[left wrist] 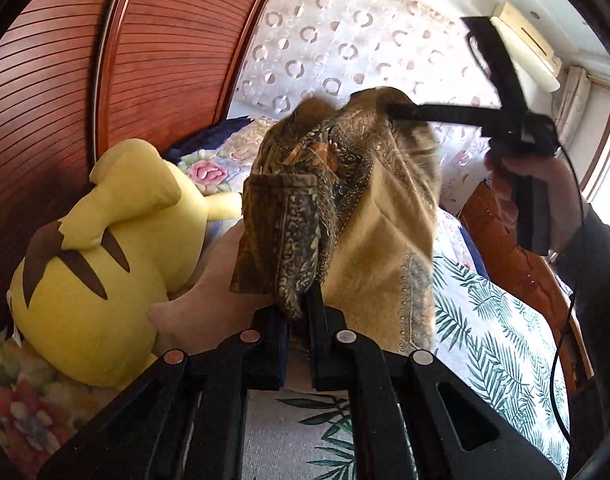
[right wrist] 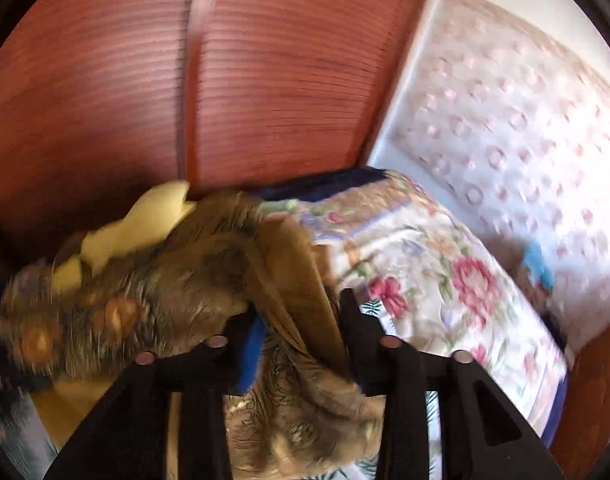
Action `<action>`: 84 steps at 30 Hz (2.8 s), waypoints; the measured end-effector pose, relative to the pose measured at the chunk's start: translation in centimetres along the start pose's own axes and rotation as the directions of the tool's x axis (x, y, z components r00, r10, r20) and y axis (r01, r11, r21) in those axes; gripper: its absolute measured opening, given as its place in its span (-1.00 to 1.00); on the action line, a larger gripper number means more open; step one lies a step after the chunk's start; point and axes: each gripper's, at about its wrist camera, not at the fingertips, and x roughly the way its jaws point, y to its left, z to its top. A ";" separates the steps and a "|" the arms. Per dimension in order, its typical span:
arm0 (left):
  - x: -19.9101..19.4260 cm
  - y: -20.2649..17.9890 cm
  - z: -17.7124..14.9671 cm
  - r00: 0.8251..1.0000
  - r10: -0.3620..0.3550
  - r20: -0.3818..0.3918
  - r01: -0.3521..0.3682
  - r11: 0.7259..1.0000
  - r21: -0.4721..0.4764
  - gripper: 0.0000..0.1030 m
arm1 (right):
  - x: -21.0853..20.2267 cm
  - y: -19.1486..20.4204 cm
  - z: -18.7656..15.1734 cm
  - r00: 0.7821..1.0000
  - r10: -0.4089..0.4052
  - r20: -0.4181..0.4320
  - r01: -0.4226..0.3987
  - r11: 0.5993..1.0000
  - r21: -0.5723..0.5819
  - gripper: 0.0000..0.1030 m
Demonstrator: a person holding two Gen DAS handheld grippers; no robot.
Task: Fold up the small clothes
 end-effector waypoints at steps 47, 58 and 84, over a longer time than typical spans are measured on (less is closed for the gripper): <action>-13.9 -19.8 -3.0 0.976 -0.185 0.117 0.110 0.876 0.470 0.65 | -40.2 16.0 -25.5 0.874 -0.468 0.131 0.310 0.745 0.591 0.53; -15.4 -20.8 -3.2 0.969 -0.201 0.145 0.108 0.869 0.483 0.65 | -43.1 19.2 -26.4 0.831 -0.543 0.121 0.357 0.688 0.632 0.53; -16.8 -21.6 -3.1 0.965 -0.199 0.172 0.090 0.865 0.493 0.65 | -41.4 16.1 -27.2 0.833 -0.543 0.105 0.365 0.682 0.633 0.53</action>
